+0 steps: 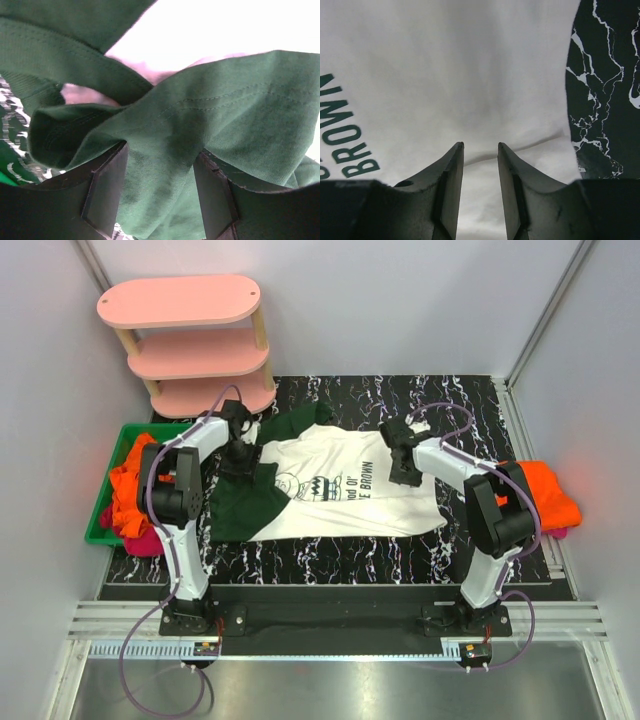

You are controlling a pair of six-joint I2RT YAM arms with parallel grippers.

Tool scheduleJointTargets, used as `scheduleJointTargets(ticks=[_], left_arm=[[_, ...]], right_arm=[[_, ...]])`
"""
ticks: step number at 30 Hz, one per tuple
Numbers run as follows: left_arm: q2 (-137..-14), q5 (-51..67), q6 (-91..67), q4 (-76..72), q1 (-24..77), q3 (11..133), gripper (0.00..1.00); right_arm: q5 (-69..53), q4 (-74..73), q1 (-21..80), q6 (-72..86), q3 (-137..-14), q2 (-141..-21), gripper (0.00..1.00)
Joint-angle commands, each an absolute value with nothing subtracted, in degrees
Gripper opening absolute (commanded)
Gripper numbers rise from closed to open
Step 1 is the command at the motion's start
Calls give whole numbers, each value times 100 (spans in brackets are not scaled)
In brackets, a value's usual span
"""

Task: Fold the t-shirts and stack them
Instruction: Fold the flattened tshirt in 1/3 of the way

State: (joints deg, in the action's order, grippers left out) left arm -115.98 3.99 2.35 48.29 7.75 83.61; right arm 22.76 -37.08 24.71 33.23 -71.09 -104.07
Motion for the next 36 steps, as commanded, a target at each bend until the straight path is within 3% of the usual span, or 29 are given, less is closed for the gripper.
scheduleJointTargets(ticks=[1,10,17,36], left_arm=[[-11821,-132,167,4772,642,8552,60],[-11725,280,237,4816,606,8727,61],[-10732,1195,123,4694,624,8482,62],[-10029,1538,703,5027,642,7963,60]], right_arm=[[2110,-3700,2206,3410,-7075,-10529,42],[1952,-3570,2092,3191,-7128,-10592,41],[1424,-3138,2723,3128,-7312,-9589,44],[1028,-2901,3946,3691,-6408,-9800,38]])
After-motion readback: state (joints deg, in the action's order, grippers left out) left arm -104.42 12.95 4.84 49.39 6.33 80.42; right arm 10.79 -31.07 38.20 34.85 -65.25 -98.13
